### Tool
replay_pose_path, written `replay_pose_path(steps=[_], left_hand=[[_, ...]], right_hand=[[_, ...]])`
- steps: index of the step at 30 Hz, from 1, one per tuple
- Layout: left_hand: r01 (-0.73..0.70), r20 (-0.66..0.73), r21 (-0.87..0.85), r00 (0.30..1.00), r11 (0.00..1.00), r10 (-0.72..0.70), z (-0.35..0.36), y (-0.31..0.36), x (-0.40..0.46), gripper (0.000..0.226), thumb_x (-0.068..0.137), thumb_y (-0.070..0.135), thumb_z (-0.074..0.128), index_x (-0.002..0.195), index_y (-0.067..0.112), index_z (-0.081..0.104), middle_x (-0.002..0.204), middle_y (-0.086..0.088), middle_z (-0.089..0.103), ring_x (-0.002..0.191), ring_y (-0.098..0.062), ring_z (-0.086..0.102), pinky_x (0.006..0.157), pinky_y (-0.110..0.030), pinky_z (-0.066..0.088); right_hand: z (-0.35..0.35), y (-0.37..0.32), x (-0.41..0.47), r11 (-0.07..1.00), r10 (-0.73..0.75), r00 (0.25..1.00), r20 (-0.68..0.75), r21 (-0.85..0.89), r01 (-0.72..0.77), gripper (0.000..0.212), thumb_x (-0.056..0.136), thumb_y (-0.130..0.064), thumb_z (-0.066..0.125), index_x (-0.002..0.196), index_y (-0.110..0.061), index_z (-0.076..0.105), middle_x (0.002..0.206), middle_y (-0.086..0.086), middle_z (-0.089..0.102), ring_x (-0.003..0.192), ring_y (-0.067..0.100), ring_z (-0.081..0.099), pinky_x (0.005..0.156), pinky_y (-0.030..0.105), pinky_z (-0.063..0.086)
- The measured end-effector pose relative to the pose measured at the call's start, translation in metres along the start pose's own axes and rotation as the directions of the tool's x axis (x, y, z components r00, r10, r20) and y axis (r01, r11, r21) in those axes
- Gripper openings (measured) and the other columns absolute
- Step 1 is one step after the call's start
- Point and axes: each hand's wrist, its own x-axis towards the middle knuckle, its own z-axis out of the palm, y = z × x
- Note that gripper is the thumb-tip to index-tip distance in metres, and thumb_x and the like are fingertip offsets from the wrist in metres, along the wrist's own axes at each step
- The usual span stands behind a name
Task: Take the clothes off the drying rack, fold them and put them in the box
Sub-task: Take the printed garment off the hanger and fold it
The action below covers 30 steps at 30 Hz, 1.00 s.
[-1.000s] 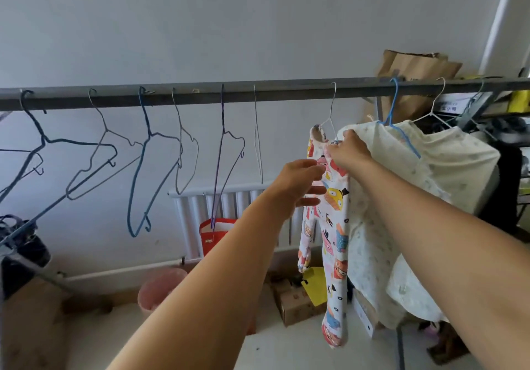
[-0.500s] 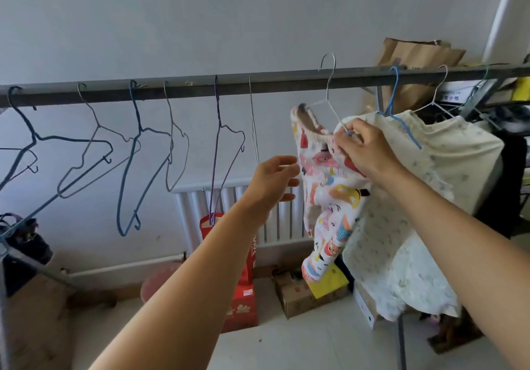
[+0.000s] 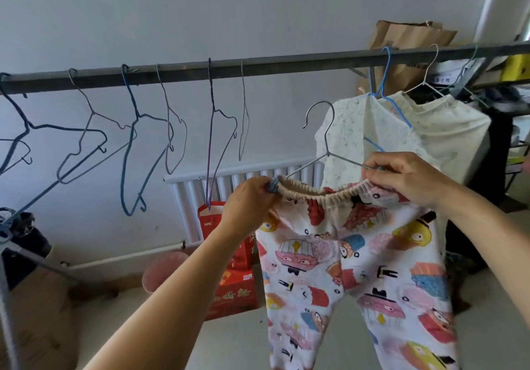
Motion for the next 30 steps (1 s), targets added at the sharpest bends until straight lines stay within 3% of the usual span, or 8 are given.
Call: replay_pose_path(steps=[3,6,10,13,16,19,24,30], left_hand=[[-0.106,0.032,0.232,0.994,0.967,0.102,-0.008,-0.003,-0.014,0.023,0.102,0.034,0.046,0.092,0.02,0.061,0.077,0.006,0.058,0.072,-0.018,0.061,0.053,-0.024,0.035],[-0.175,0.138,0.347,0.981,0.921,0.134,-0.016,-0.011,-0.031,0.028,0.103,0.043,0.035,0.096,0.027,0.058,0.071,0.013,0.052,0.061,-0.004,0.051,0.048,-0.019,0.03],[-0.064,0.11,0.125,0.993,0.99,0.05,-0.021,-0.022,-0.039,0.031,0.101,0.047,0.038,0.096,0.03,0.065,0.075,0.006,0.054,0.063,-0.011,0.051,0.056,-0.029,0.039],[-0.08,0.106,-0.186,0.989,0.979,0.101,-0.016,-0.015,-0.041,0.032,0.102,0.032,0.044,0.074,0.024,0.058,0.065,-0.003,0.056,0.057,-0.018,0.049,0.057,-0.038,0.04],[-0.018,0.119,-0.435,0.99,0.9,0.077,-0.012,-0.011,-0.046,0.031,0.102,0.022,0.046,0.08,0.007,0.061,0.071,-0.019,0.061,0.061,-0.023,0.051,0.059,-0.038,0.042],[-0.011,0.118,-0.426,0.991,0.905,0.067,-0.015,-0.015,-0.049,0.028,0.103,0.025,0.044,0.083,0.011,0.058,0.064,0.001,0.058,0.056,-0.016,0.056,0.057,-0.037,0.046],[-0.006,-0.082,-0.115,0.997,0.993,-0.004,-0.028,-0.033,-0.054,0.027,0.1,0.045,0.038,0.087,0.03,0.056,0.076,0.003,0.066,0.068,-0.014,0.066,0.064,-0.036,0.056],[0.101,-0.119,-0.236,0.984,0.967,-0.132,-0.037,-0.068,-0.066,0.026,0.102,0.042,0.041,0.093,0.03,0.062,0.081,0.002,0.071,0.072,-0.016,0.069,0.066,-0.046,0.059]], right_hand=[[0.008,0.004,-0.007,0.979,0.022,0.999,-0.042,-0.201,-0.03,0.016,0.094,-0.038,0.054,0.082,-0.028,0.061,0.068,-0.004,0.058,0.069,0.019,0.055,0.071,0.045,0.043],[0.013,0.0,-0.015,0.929,0.06,0.996,-0.07,-0.361,-0.081,0.015,0.096,-0.039,0.052,0.084,-0.033,0.059,0.078,-0.007,0.065,0.078,0.019,0.06,0.074,0.041,0.046],[0.027,-0.013,-0.019,0.86,0.106,0.994,0.026,-0.504,-0.079,0.013,0.097,-0.039,0.051,0.09,-0.035,0.061,0.091,-0.014,0.068,0.084,0.013,0.061,0.075,0.034,0.046],[0.045,-0.024,-0.012,0.896,0.056,0.996,0.066,-0.444,-0.02,0.012,0.097,-0.037,0.053,0.086,-0.039,0.059,0.087,-0.022,0.064,0.082,0.007,0.059,0.07,0.031,0.041],[0.056,-0.03,-0.007,0.919,0.019,0.999,0.031,-0.395,-0.006,0.011,0.096,-0.037,0.054,0.086,-0.038,0.06,0.086,-0.022,0.064,0.083,0.006,0.058,0.072,0.032,0.041],[0.069,-0.026,-0.007,0.953,0.011,1.0,0.016,-0.302,-0.006,0.008,0.094,-0.03,0.056,0.088,-0.031,0.061,0.085,-0.011,0.067,0.081,0.012,0.061,0.074,0.036,0.047],[0.085,-0.004,0.001,0.942,0.119,0.992,0.033,-0.318,-0.103,0.024,0.086,-0.007,0.054,0.082,-0.028,0.042,0.077,-0.001,0.056,0.066,0.02,0.051,0.058,0.035,0.038],[0.091,0.032,0.01,0.952,0.277,0.961,-0.011,-0.134,-0.276,0.009,0.089,-0.004,0.05,0.081,-0.003,0.049,0.076,0.005,0.052,0.07,0.021,0.047,0.061,0.033,0.033]])
